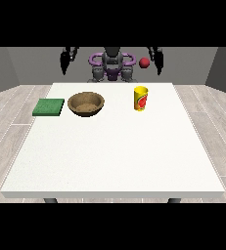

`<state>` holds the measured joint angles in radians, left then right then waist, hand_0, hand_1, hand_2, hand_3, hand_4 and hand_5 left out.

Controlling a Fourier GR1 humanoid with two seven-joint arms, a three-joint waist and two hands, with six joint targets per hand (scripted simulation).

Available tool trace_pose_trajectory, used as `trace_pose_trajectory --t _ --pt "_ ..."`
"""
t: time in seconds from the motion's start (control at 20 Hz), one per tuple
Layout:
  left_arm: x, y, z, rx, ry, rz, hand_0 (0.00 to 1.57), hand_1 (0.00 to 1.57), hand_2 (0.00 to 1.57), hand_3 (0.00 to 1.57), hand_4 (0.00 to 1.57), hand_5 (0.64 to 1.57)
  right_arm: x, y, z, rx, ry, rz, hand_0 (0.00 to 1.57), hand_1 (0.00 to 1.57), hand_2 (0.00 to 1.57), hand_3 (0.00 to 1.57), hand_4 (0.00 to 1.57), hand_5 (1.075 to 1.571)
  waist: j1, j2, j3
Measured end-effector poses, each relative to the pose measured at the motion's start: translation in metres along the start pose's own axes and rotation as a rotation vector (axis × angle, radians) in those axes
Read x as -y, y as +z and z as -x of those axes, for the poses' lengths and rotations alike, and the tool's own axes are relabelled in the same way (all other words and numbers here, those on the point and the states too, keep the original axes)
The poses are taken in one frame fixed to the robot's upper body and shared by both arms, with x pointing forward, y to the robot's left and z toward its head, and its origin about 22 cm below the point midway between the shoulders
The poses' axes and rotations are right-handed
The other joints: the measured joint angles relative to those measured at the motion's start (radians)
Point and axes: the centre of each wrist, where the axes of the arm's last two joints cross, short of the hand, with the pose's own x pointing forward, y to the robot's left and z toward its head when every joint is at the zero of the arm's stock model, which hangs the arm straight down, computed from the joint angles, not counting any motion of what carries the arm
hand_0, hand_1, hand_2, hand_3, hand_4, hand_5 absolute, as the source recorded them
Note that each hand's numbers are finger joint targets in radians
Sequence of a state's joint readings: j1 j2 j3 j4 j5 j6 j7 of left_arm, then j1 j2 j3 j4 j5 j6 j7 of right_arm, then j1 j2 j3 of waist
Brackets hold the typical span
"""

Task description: Pick the cup and pour the ball into the bowl, then pick the bowl and place it on the pad

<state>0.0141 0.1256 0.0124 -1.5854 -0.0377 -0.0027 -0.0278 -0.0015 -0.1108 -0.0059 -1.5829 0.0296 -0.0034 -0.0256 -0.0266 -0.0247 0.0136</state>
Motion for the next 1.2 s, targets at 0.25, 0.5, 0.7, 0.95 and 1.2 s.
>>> trace_pose_trajectory --t 0.25,0.5,0.7,0.95,1.2 --pt "-0.008 -0.001 -0.016 0.01 -0.012 -0.004 0.0 0.0 0.0 0.0 0.66 1.566 0.007 -0.002 -0.016 0.007 0.015 -0.003 0.0 0.0 0.0 0.0 0.87 1.533 0.003 -0.147 -0.0072" --pt "0.008 0.006 -0.026 -0.127 0.166 -0.015 0.0 0.0 0.0 0.0 0.63 1.564 -0.002 0.013 -0.019 -0.145 -0.122 0.009 0.0 0.0 0.0 0.0 0.86 1.532 -0.019 -0.31 -0.0117" --pt "0.021 0.009 -0.049 -0.177 0.24 -0.02 0.0 0.0 0.0 0.0 0.6 1.563 -0.003 0.02 -0.041 -0.202 -0.178 0.021 0.0 0.0 0.0 0.0 0.82 1.54 -0.021 -0.338 -0.0126" --pt "0.027 -0.002 -0.084 -0.095 0.248 -0.03 0.0 0.0 0.0 0.0 0.6 1.556 0.007 0.019 -0.08 -0.134 -0.193 0.018 0.0 0.0 0.0 0.0 0.76 1.551 -0.038 -0.245 -0.0131" --pt "0.025 -0.023 -0.088 0.053 0.22 -0.048 0.0 0.0 0.0 0.0 0.58 1.537 -0.001 0.01 -0.092 0.02 -0.198 0.012 0.0 0.0 0.0 0.22 0.73 1.551 -0.055 -0.07 -0.0136"
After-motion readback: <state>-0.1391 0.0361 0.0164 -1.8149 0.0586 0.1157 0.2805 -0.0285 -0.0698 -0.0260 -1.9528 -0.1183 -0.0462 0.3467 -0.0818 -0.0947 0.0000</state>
